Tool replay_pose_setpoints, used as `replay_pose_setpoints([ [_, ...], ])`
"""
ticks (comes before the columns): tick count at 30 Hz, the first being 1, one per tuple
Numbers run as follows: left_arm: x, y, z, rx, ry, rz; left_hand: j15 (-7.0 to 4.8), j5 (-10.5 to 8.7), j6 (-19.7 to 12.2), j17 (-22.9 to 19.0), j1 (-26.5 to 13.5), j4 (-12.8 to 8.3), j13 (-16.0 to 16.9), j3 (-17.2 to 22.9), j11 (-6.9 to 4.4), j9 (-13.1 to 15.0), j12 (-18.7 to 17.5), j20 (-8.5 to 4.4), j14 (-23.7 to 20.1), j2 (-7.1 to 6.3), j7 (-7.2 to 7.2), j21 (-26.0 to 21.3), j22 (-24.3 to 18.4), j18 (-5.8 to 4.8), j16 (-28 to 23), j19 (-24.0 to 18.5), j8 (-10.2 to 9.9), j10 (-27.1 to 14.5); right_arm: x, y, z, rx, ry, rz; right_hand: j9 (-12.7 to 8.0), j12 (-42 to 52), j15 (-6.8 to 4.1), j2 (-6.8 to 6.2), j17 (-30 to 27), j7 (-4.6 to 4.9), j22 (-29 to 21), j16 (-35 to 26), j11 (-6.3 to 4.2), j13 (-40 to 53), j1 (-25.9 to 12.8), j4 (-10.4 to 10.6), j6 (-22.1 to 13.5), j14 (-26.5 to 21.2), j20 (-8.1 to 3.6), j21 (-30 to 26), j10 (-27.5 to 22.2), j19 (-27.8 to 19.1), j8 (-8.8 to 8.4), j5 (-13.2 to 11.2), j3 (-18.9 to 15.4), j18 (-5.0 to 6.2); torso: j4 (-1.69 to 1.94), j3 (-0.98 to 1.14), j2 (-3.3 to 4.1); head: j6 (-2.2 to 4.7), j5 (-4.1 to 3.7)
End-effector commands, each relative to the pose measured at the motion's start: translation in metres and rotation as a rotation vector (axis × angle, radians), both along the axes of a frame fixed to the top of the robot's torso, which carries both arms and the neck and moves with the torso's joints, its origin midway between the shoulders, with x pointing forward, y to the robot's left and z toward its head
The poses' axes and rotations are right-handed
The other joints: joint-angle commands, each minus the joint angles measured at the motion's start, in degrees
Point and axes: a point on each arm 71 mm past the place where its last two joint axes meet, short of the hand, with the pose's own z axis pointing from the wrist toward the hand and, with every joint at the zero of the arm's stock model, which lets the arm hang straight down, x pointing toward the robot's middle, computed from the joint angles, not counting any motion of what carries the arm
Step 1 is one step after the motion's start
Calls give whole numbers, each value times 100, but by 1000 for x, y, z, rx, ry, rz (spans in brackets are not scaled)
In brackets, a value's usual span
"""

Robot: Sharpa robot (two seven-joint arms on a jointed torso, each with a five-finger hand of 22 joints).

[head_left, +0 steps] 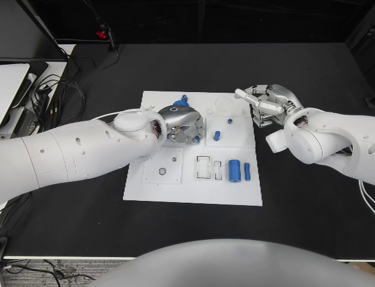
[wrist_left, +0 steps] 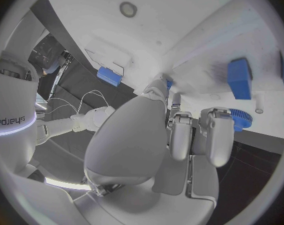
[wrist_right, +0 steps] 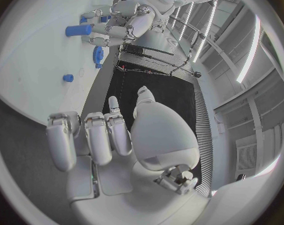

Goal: Assemble the parts on the task board

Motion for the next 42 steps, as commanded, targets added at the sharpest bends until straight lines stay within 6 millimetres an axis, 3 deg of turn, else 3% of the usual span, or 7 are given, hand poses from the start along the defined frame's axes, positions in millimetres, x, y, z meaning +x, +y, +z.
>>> replay_pose_setpoints([
  [1, 0, 1, -1, 0, -14, -6, 1, 41, 102, 1507, -30, 7, -7, 36, 1, 89, -31, -2, 601, 44, 17, 32, 1358, 33, 27, 297, 24, 46, 0, 1, 1, 2, -5, 10, -8, 15, 19, 32, 1509, 263, 1510, 14, 15, 1508, 16, 6, -10, 605, 20, 17, 607, 624, 17, 24, -26, -41, 0, 0, -2, 0, -4],
  [42, 7, 12, 3, -50, -52, 43, -4, 81, 14, 1467, -229, 11, -8, 42, -7, 99, -144, 10, 586, 168, -2, 23, 1354, 38, 14, 291, -44, 96, 0, 1, 1, 2, -4, 10, -22, 15, 18, 42, 1509, 261, 1510, 14, 14, 1508, 20, 9, -10, 605, 18, 17, 607, 624, 29, 31, -38, -41, -1, 1, 0, 0, -12],
])
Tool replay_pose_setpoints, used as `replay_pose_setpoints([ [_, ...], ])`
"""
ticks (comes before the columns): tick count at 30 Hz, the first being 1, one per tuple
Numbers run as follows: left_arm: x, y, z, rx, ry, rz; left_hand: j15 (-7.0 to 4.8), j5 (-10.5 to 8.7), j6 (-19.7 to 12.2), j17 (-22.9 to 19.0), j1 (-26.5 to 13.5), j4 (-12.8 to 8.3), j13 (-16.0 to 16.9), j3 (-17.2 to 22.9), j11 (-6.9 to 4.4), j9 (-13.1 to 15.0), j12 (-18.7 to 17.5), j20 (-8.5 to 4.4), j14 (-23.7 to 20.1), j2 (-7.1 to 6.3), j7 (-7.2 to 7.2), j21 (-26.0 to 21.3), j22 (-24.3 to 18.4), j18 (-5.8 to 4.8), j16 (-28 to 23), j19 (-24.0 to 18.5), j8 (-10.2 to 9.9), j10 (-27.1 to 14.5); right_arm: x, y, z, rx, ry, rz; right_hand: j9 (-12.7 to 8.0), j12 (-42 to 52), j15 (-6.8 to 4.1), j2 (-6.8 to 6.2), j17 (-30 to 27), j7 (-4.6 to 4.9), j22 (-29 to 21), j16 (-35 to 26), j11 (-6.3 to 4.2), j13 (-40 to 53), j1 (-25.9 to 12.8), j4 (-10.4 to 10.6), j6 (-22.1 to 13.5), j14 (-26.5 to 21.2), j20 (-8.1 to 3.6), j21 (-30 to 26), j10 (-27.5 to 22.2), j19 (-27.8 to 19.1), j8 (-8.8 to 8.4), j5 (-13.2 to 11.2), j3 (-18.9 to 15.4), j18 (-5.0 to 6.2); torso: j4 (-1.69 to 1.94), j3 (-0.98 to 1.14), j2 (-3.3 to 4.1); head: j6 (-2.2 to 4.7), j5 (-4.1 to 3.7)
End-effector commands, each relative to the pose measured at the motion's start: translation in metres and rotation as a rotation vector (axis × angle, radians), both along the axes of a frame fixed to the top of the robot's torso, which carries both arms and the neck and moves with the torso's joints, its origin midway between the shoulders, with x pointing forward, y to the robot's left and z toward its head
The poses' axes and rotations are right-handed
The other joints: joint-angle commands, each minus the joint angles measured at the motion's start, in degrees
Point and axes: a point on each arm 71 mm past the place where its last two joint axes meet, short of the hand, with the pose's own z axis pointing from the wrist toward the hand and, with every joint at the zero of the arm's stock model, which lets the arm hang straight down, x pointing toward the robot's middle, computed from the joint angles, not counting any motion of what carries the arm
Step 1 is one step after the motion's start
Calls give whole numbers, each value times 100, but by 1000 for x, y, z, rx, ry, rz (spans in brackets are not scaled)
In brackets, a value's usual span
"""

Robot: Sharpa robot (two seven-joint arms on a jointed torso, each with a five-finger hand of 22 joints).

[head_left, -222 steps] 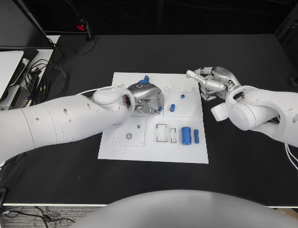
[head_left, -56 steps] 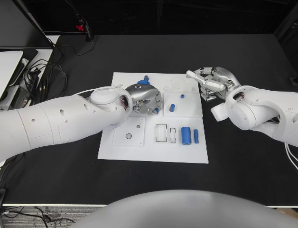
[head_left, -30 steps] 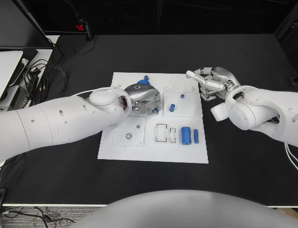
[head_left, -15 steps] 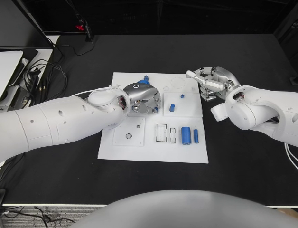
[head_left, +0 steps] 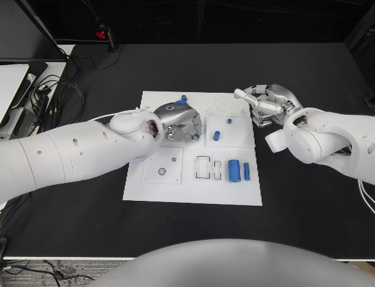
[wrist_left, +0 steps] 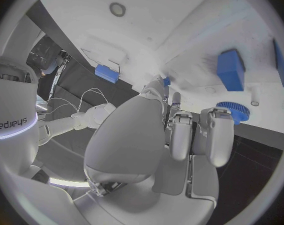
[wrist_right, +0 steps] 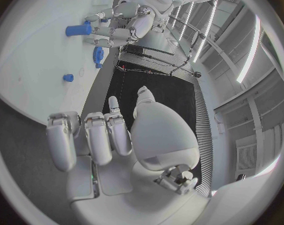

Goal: Assemble the parts on the task board

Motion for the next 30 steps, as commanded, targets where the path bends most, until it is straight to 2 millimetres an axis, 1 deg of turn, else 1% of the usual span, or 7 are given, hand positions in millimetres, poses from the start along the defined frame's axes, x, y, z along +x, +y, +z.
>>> replay_pose_setpoints([
  [1, 4, 4, 1, -6, -8, 31, -4, 41, 9, 1469, -1, -6, -3, 41, 5, 99, -24, 9, 586, 59, 6, 23, 1354, 38, 15, 291, 20, 26, 0, 1, 1, 2, -5, 10, -5, 15, 17, 42, 1510, 262, 1510, 14, 14, 1508, 20, 8, -10, 605, 18, 17, 607, 624, 29, 31, -38, -41, 2, 1, 0, 0, -2],
  [8, 5, 5, 1, 4, -2, 42, -4, 37, -4, 1449, -5, -9, -4, 38, 5, 98, -32, 9, 579, 52, 8, 14, 1350, 40, 8, 284, 12, 26, 0, 1, 1, 2, -5, 10, -5, 15, 17, 42, 1510, 262, 1510, 14, 14, 1508, 20, 8, -10, 605, 18, 17, 607, 624, 29, 31, -38, -41, 5, 2, 1, 0, 1],
  [11, 5, 6, 0, 5, -1, 47, -4, 33, -20, 1437, -6, -13, -5, 35, 6, 96, -45, 8, 574, 43, 12, 8, 1348, 42, 4, 280, 1, 16, 0, 1, 1, 2, -5, 10, -5, 15, 17, 42, 1510, 262, 1510, 14, 14, 1508, 20, 8, -10, 605, 18, 17, 607, 624, 29, 31, -38, -41, 1, -4, 1, 0, 1],
  [17, 6, 7, 0, 8, -1, 57, -2, 21, -50, 1419, -9, -17, -6, 28, 11, 91, -70, 8, 568, 24, 23, -7, 1341, 47, -2, 268, -20, -5, 0, 1, 1, 2, -3, 10, -5, 15, 17, 42, 1510, 262, 1510, 14, 14, 1508, 20, 8, -10, 605, 18, 17, 607, 624, 29, 31, -38, -41, 1, -2, 1, 0, 1],
  [23, 7, 7, 1, 6, -4, 57, 5, -13, -123, 1404, 13, -31, -1, 3, 22, 76, -95, 10, 562, -49, 48, -20, 1336, 51, -7, 258, -70, -12, 0, 1, 1, 2, -3, 10, -5, 15, 17, 42, 1510, 262, 1510, 14, 14, 1508, 20, 8, -10, 605, 18, 17, 607, 624, 29, 31, -38, -41, 6, 1, 2, 0, 14],
  [25, 7, 7, 1, 5, -5, 56, 9, -24, -153, 1395, 15, -30, 1, -14, 26, 68, -100, 12, 559, -87, 59, -23, 1335, 51, -10, 255, -91, -8, 0, 1, 1, 2, -3, 10, -5, 15, 17, 42, 1510, 262, 1510, 14, 14, 1508, 20, 8, -10, 605, 18, 17, 607, 624, 29, 31, -38, -41, 10, -2, 3, 0, 14],
  [30, 6, 7, 1, 0, -9, 50, 17, -65, -216, 1369, -17, -8, 5, -71, 36, 50, -108, 18, 549, -182, 80, -36, 1329, 55, -19, 245, -136, -2, 0, 1, 1, 2, -2, 11, -9, 15, 17, 43, 1510, 261, 1510, 14, 14, 1508, 23, 7, -10, 605, 18, 17, 607, 624, 33, 34, -41, -41, 4, 1, 3, 0, 25],
])
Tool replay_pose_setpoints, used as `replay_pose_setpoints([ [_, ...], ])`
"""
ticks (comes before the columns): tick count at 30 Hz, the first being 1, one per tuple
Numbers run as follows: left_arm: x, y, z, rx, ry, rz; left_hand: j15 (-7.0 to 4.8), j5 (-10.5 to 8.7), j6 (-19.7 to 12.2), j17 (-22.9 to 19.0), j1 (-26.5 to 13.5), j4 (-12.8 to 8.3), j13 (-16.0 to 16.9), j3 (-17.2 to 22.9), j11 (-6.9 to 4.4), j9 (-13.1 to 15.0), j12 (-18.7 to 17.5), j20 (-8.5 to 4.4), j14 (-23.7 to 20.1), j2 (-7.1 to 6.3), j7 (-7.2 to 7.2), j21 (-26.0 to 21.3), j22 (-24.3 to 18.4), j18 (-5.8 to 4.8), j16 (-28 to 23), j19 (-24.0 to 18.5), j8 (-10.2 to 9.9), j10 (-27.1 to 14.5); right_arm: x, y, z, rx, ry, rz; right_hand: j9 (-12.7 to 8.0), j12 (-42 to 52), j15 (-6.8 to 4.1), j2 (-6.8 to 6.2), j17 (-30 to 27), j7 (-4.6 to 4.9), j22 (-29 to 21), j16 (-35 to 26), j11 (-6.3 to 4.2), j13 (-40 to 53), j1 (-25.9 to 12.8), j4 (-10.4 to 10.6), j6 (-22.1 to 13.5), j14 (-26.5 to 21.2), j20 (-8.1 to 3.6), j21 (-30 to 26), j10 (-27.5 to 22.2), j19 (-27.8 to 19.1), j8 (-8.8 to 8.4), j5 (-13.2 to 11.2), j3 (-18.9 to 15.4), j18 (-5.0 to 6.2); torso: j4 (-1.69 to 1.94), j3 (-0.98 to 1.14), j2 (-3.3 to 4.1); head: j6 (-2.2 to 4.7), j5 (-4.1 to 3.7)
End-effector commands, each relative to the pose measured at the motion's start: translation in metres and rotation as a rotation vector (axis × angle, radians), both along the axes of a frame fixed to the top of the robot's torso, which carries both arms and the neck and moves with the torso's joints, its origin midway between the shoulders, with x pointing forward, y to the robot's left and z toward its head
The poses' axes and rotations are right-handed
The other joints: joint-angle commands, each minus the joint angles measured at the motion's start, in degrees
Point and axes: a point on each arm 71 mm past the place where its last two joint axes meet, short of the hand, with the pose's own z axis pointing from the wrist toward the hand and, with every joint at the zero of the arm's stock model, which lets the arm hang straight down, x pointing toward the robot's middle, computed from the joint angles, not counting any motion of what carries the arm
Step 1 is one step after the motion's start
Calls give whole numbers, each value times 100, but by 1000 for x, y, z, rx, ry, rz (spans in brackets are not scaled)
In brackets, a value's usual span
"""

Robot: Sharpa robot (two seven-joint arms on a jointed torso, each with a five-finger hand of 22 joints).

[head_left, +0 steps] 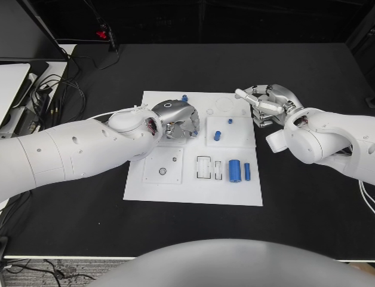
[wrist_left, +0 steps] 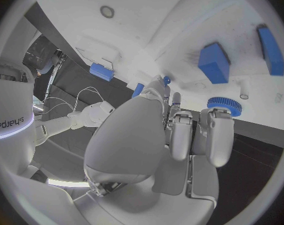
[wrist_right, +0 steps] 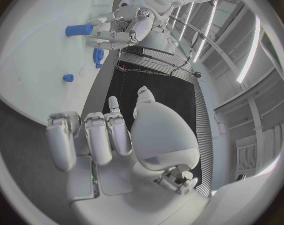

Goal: Assemble the parts on the task board

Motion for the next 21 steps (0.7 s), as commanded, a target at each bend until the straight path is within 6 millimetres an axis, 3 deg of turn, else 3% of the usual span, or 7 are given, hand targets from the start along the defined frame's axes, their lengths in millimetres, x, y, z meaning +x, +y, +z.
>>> replay_pose_setpoints([
  [1, 0, 1, -1, 0, -1, 8, 20, -51, -91, 1358, -60, 6, 5, -61, 40, -45, -30, 20, 545, -119, 8, -41, 1327, 56, -23, 242, -56, 2, 0, 1, 1, 2, -3, 11, -9, 15, 17, 43, 1506, 261, 1510, 14, 14, 1508, 23, 7, -10, 605, 18, 17, 607, 624, 33, 34, -41, -40, 0, -1, 3, 0, 3],
  [8, 0, 1, -1, -3, -5, 9, 33, -122, -288, 1307, -145, 20, 7, -127, 54, -100, -37, 33, 527, -222, 30, -62, 1319, 62, -40, 227, -146, 6, 0, 1, 1, 2, -3, 11, -9, 15, 17, 43, 1506, 261, 1510, 14, 14, 1508, 23, 7, -10, 605, 18, 17, 607, 624, 33, 34, -41, -40, -5, 0, -1, 0, 14],
  [18, 1, 2, -1, -1, -4, 17, 37, -130, -362, 1303, -141, 17, 7, -124, 60, -120, -43, 36, 526, -231, 41, -65, 1318, 63, -42, 225, -157, -2, 0, 1, 1, 2, -3, 11, -11, 15, 17, 45, 1506, 261, 1510, 14, 13, 1508, 29, 5, -9, 605, 17, 17, 607, 624, 36, 43, -41, -40, -6, -1, 0, 0, 5],
  [21, 1, 2, 0, -6, -9, 17, 49, -132, -572, 1288, -155, 19, 7, -130, 73, -171, -48, 46, 520, -254, 54, -70, 1317, 64, -47, 222, -161, -9, 0, 1, 1, 2, -3, 11, -11, 15, 17, 45, 1506, 261, 1510, 14, 13, 1508, 29, 5, -9, 605, 17, 17, 607, 624, 36, 43, -41, -40, -7, 1, 1, 0, 9],
])
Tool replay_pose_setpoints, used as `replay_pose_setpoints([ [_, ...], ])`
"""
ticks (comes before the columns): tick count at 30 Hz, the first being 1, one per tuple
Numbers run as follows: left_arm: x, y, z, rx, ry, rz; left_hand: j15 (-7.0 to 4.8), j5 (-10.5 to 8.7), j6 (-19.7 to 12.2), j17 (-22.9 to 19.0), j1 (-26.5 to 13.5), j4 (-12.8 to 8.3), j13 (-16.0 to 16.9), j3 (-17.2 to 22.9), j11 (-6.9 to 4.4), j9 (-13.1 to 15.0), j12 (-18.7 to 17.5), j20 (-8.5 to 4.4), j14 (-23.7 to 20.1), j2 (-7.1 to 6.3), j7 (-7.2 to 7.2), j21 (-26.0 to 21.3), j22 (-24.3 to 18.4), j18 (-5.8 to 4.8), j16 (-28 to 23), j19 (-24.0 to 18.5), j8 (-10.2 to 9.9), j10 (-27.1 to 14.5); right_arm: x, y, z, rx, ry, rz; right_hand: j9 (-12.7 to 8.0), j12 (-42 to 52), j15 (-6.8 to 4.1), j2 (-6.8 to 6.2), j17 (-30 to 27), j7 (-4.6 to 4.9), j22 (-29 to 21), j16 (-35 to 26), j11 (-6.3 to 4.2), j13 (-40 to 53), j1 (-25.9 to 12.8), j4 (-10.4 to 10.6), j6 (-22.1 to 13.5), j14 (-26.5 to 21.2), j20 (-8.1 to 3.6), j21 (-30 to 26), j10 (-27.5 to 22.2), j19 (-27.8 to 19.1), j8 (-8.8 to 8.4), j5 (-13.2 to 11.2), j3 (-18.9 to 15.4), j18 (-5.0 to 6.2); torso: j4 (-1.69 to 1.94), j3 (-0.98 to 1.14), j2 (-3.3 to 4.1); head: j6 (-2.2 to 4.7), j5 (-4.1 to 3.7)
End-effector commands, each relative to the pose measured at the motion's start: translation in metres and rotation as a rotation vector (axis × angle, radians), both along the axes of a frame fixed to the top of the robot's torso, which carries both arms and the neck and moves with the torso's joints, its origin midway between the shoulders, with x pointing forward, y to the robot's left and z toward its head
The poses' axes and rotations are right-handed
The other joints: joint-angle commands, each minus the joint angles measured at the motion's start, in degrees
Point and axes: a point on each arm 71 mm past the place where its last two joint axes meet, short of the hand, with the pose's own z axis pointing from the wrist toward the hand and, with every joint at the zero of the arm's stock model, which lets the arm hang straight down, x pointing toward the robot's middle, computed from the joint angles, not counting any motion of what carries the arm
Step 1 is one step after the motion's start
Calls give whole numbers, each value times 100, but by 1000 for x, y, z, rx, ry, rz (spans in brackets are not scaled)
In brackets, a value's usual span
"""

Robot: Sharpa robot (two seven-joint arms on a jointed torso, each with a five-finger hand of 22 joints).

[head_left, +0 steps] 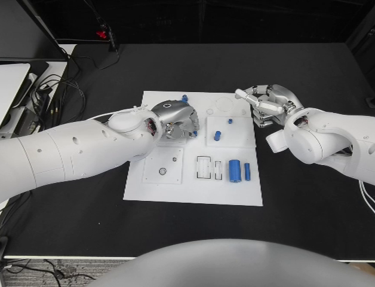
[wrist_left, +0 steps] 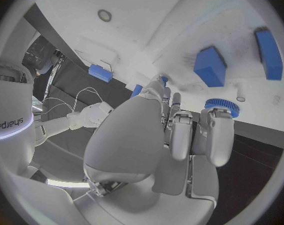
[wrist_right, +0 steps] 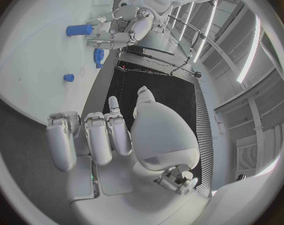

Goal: Assemble the parts on the task board

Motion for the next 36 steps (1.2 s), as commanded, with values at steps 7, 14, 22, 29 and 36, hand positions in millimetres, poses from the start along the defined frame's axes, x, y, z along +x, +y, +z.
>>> replay_pose_setpoints([
  [7, 0, 0, 3, -15, -13, 0, 145, -21, -913, 1249, -55, -2, 11, -87, 153, -81, -33, 120, 507, -142, -115, -38, 1314, 66, -38, 216, -10, -19, 0, 1, 1, 3, -4, 11, -8, 15, 17, 47, 1507, 260, 1510, 14, 12, 1508, 34, 3, -8, 605, 17, 17, 607, 624, 38, 29, -40, -40, 0, -1, -2, 0, -6],
  [14, -1, -1, 2, 2, 4, -9, 115, -18, -707, 1220, -75, 2, 11, -164, 104, -14, -24, 120, 497, -191, -6, -54, 1308, 72, -48, 205, 174, -31, 0, 2, 1, 3, -4, 12, -8, 15, 17, 47, 1507, 260, 1510, 14, 12, 1508, 34, 3, -8, 605, 17, 17, 607, 624, 38, 29, -40, -40, 3, 0, 0, 0, -3],
  [22, -2, -3, 1, 26, 31, -19, 26, -26, -488, 1274, 15, 0, 19, -153, -2, 9, 122, 47, 516, -119, -6, -38, 1315, 68, -30, 218, 264, 352, 0, 2, 1, 3, -5, 12, -8, 15, 17, 47, 1507, 260, 1510, 14, 12, 1508, 34, 3, -8, 605, 17, 17, 607, 624, 38, 29, -40, -40, 0, 2, -1, 0, -2],
  [29, -2, -4, 0, 31, 34, -23, 6, -22, -373, 1286, 51, 0, 0, -135, -25, 17, 106, 11, 521, -80, 0, -38, 1316, 67, -25, 219, 303, 527, 0, 2, 1, 4, -5, 13, -11, 15, 17, 49, 1507, 260, 1510, 14, 12, 1508, 39, 2, -7, 605, 17, 17, 607, 624, 40, 44, -41, -40, -3, 0, -2, 0, -7],
  [36, -4, -6, 0, 50, 12, -40, 8, -21, -235, 1315, 86, 6, -10, -91, -33, 21, 42, -2, 531, -39, -11, -13, 1326, 59, -15, 238, 334, 788, 0, 2, 1, 4, -5, 14, -11, 15, 17, 49, 1507, 260, 1510, 14, 12, 1508, 39, 2, -7, 605, 17, 17, 607, 624, 40, 44, -41, -40, 1, 1, 0, 0, -10],
])
